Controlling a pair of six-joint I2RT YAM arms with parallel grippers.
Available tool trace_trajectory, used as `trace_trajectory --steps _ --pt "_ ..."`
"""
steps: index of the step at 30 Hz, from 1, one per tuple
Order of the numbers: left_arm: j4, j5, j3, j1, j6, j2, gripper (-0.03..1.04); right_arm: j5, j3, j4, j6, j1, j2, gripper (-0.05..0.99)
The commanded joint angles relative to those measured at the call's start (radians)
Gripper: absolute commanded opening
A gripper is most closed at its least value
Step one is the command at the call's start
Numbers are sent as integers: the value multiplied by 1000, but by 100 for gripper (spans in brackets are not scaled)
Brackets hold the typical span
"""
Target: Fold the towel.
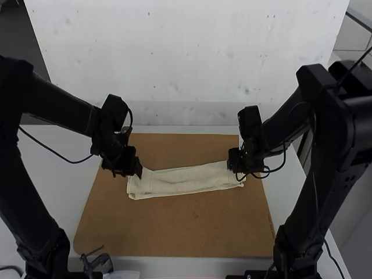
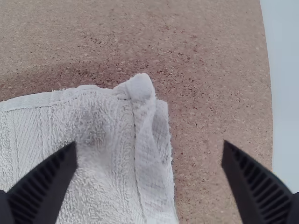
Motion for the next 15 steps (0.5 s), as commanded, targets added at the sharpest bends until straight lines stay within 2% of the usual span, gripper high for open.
trace_trajectory --steps 1,6,12,15 --pt "-9 0 38 52 27 -146 102 -28 43 -12 37 -21 -65 84" --pt "-6 11 26 121 22 -355 100 -71 59 -50 74 -43 -78 84" --pt "-5 13 3 136 28 -461 100 -111 120 -119 144 -75 43 83" --pt "4 13 -22 138 30 -482 100 -126 139 -127 151 -77 106 83"
